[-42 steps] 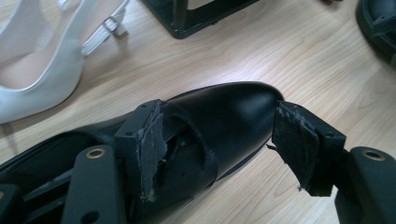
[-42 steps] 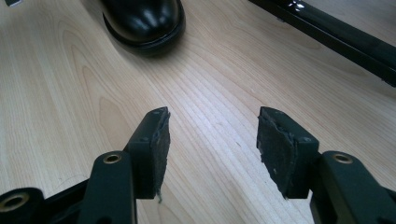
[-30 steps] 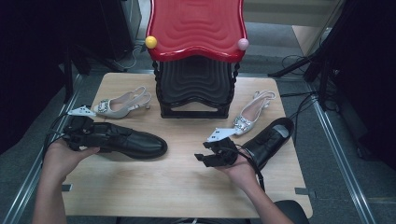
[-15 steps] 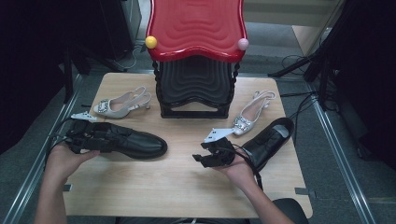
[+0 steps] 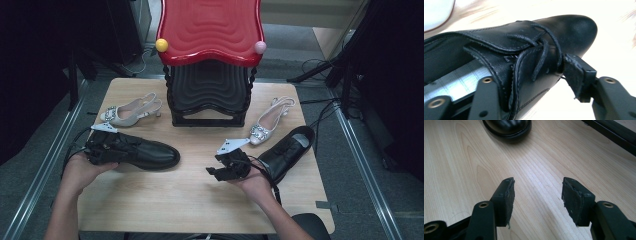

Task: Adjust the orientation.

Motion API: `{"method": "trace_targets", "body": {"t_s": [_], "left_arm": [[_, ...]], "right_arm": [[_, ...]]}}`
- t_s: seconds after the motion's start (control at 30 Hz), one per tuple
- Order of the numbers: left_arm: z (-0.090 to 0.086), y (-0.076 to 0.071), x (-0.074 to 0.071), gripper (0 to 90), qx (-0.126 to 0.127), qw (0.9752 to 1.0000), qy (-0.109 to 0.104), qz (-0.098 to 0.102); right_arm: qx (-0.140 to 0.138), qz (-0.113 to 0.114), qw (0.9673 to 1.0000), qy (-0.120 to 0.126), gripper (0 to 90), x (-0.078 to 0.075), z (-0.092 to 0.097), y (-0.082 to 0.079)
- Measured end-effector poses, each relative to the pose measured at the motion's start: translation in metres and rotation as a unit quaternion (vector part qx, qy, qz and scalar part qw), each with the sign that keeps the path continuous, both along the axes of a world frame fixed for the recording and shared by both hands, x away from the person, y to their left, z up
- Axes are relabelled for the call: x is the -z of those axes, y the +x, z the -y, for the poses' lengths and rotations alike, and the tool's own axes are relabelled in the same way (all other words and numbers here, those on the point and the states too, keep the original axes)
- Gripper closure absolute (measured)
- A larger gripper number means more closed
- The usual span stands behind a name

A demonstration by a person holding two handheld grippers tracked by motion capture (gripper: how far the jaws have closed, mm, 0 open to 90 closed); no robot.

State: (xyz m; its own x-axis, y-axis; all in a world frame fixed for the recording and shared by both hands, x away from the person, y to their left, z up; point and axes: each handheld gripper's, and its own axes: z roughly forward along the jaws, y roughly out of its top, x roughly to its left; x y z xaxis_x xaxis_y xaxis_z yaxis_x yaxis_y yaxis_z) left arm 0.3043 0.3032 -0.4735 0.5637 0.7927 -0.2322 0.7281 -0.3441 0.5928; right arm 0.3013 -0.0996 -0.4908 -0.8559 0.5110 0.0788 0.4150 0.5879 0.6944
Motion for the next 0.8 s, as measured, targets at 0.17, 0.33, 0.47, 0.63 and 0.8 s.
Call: {"method": "trace_targets", "body": {"t_s": [0.17, 0.33, 0.47, 0.63, 0.8], "left_arm": [[0.003, 0.001, -0.003, 65.4, 0.006, 0.9993, -0.034, -0.015], [0.007, 0.002, -0.007, 76.4, 0.007, 0.998, -0.054, -0.032], [0.014, 0.001, -0.012, 79.8, 0.011, 0.9983, -0.049, -0.031], [0.023, 0.001, -0.019, 81.4, 0.021, 0.9985, -0.047, -0.019], [0.036, 0.004, -0.026, 81.2, 0.045, 0.9966, -0.067, -0.018]], "right_arm": [[0.0, 0.001, 1.0, 0.001, 44.8, 0.0, 0.0, 0.0], [0.001, -0.002, 1.0, 0.003, 44.8, -0.001, 0.001, 0.0], [0.002, -0.001, 1.0, 0.008, 45.0, -0.001, 0.002, 0.001], [0.005, 0.0, 0.9999, 0.009, 45.0, -0.002, 0.003, 0.0], [0.011, 0.001, 0.9999, 0.012, 45.0, -0.003, 0.007, -0.002]]}}
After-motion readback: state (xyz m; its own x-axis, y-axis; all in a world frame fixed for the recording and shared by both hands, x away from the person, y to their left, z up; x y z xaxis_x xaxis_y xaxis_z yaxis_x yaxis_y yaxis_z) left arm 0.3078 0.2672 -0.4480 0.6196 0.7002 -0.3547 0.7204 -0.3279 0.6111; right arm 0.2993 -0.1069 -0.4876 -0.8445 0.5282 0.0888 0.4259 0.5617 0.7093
